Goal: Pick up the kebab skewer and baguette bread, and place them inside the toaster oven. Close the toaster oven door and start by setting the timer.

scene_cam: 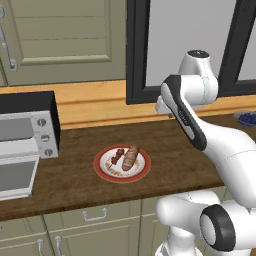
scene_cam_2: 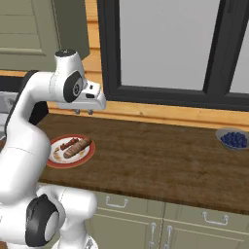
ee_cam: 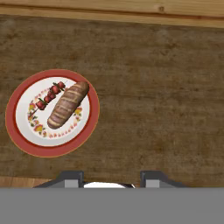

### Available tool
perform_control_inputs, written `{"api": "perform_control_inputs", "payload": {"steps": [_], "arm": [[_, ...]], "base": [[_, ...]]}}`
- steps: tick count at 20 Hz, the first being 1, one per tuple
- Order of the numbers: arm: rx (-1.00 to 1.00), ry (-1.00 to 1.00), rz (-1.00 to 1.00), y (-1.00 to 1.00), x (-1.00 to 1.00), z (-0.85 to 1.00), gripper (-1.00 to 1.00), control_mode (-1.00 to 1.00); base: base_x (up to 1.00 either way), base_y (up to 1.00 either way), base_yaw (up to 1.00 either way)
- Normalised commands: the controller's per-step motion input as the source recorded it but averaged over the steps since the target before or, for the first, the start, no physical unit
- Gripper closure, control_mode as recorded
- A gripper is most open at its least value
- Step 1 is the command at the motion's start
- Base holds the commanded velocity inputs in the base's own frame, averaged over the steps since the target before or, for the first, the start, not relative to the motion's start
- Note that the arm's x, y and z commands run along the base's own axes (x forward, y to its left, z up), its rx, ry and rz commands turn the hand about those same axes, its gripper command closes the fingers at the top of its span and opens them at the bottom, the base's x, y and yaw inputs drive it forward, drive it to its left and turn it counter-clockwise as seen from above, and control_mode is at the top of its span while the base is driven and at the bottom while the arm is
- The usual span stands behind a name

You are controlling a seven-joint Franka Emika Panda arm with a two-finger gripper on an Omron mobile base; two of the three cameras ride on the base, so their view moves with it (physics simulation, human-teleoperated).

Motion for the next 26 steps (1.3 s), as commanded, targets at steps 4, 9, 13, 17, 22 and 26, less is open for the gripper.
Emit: {"api": "perform_control_inputs", "payload": {"steps": [4,9,13,17,22,26], "arm": [[0.0,-0.01,-0.03,0.0,-0.51,0.0,-1.0,-1.0],[0.0,-0.01,-0.09,-0.07,-1.0,0.0,-1.0,-1.0],[0.0,0.0,-0.1,-0.05,-0.96,-0.02,-1.0,-1.0],[0.0,0.0,-0.12,0.0,-0.63,0.0,-1.0,-1.0],[0.0,0.0,-0.05,-0.01,-0.23,-0.01,-1.0,-1.0],[0.0,0.0,0.01,0.0,-0.1,-0.09,-1.0,-1.0]], "base": [[0.0,0.0,0.0],[0.0,0.0,0.0],[0.0,0.0,0.0],[0.0,0.0,0.0],[0.0,0.0,0.0],[0.0,0.0,0.0]]}}
